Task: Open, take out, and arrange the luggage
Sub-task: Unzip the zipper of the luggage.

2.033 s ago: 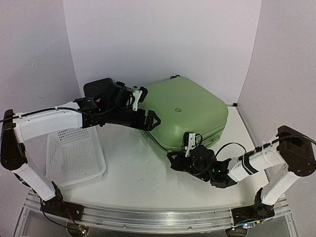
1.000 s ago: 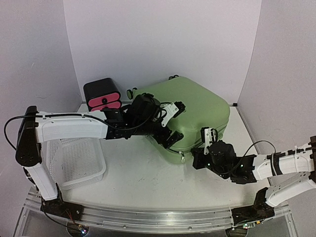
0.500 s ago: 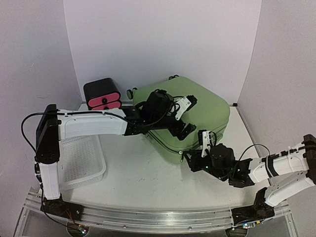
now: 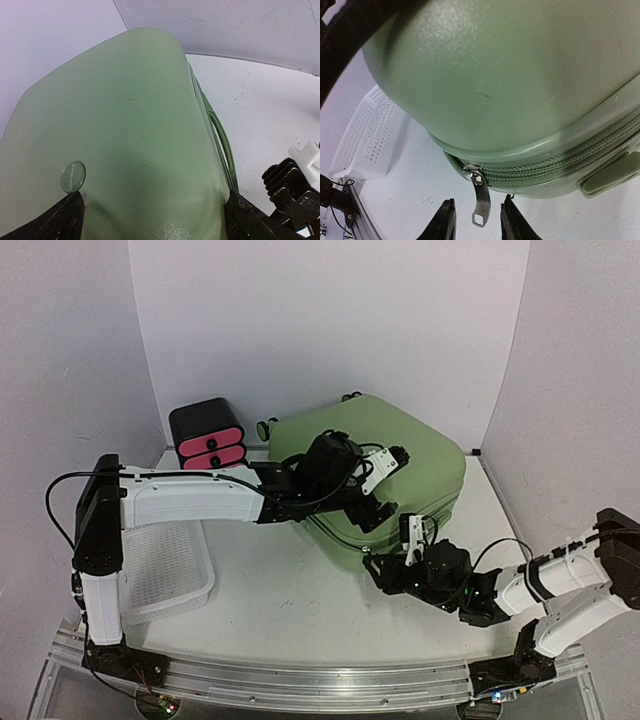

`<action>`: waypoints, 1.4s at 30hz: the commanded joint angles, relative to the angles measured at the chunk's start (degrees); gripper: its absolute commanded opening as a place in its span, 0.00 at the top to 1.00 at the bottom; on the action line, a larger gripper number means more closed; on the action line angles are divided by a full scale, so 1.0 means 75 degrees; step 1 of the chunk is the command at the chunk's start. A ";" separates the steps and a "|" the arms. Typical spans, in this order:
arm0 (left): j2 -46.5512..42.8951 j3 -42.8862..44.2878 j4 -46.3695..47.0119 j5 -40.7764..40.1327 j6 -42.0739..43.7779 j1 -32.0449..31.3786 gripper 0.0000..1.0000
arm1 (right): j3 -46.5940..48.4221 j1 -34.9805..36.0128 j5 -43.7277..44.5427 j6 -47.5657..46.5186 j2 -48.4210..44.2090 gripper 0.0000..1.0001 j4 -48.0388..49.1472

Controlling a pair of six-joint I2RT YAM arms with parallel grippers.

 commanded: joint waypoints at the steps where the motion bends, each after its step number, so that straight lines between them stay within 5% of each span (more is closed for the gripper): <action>1: -0.0030 0.0194 -0.0312 -0.0482 0.0171 0.0006 0.01 | 0.0045 0.0011 -0.0050 0.0379 0.0290 0.70 0.0892; 8: -0.0083 0.0083 -0.0500 -0.0512 -0.0091 0.0006 0.01 | 0.0083 -0.0060 0.0064 0.0537 0.0577 0.75 0.1364; 13: -0.0061 0.0108 -0.0615 -0.0661 -0.0080 0.0008 0.01 | 0.0170 -0.0086 -0.0034 0.0620 0.0700 1.00 0.1498; 19: -0.0049 0.0234 -0.0988 -0.1132 0.0095 0.0011 0.01 | -0.0171 -0.0159 0.0175 0.0617 0.0164 1.00 0.1291; 26: -0.0059 0.0205 -0.1243 -0.1463 0.0542 -0.0017 0.03 | 0.0222 -0.0626 0.0851 0.0195 -0.0748 1.00 -0.1283; 42: -0.0396 -0.0181 -0.1304 -0.2471 0.0927 -0.0032 0.04 | 0.1181 -0.3090 0.0589 -0.1491 -0.0788 1.00 -0.2942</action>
